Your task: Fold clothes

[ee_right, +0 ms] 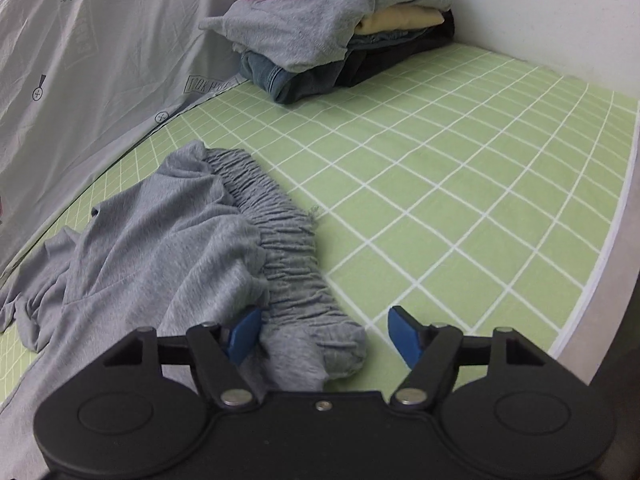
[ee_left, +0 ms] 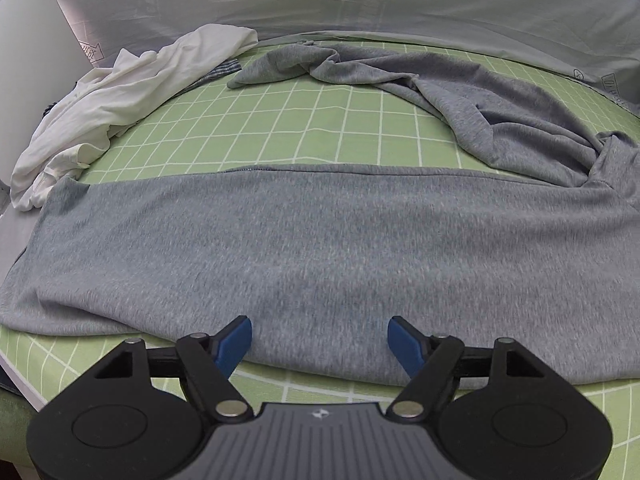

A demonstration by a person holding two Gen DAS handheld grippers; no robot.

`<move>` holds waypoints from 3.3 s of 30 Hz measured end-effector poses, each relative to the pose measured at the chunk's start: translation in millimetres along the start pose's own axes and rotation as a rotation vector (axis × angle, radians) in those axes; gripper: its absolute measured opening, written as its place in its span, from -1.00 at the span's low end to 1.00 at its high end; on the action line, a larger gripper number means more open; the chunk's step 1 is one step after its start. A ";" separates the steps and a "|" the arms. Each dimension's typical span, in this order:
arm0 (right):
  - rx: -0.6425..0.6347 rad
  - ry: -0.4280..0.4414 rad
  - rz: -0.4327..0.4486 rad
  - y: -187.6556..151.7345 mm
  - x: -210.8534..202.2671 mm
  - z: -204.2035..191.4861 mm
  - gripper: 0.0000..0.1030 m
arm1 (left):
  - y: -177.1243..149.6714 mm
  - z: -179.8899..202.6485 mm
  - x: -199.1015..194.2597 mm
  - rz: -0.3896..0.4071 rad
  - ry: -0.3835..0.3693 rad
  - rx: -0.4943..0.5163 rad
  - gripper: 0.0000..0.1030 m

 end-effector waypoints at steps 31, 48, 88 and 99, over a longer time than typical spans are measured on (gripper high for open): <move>-0.121 0.019 0.085 67.5 24.4 42.1 -0.30 | -23.0 -7.6 -16.4 -0.022 0.155 -0.191 0.47; 0.055 0.071 0.150 87.1 54.7 14.9 -0.28 | -23.0 -118.3 -1.4 -0.019 0.249 -0.515 0.47; 0.002 0.053 0.090 47.5 26.4 -128.5 -0.24 | 131.7 -166.5 71.3 0.135 0.038 -0.504 -0.97; -0.049 0.013 0.200 63.7 17.5 -150.3 -0.34 | 114.6 -151.9 58.4 0.108 0.013 -0.414 -0.10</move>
Point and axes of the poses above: each gripper's, at about its wrist camera, not at the fingertips, and x roughly the way its jaws point, z to its right, y to its top, the point moved 5 cm from there along x, roughly the way its jaws point, and after that the axes turned 13 degrees about -x, right-handed, at the moved point
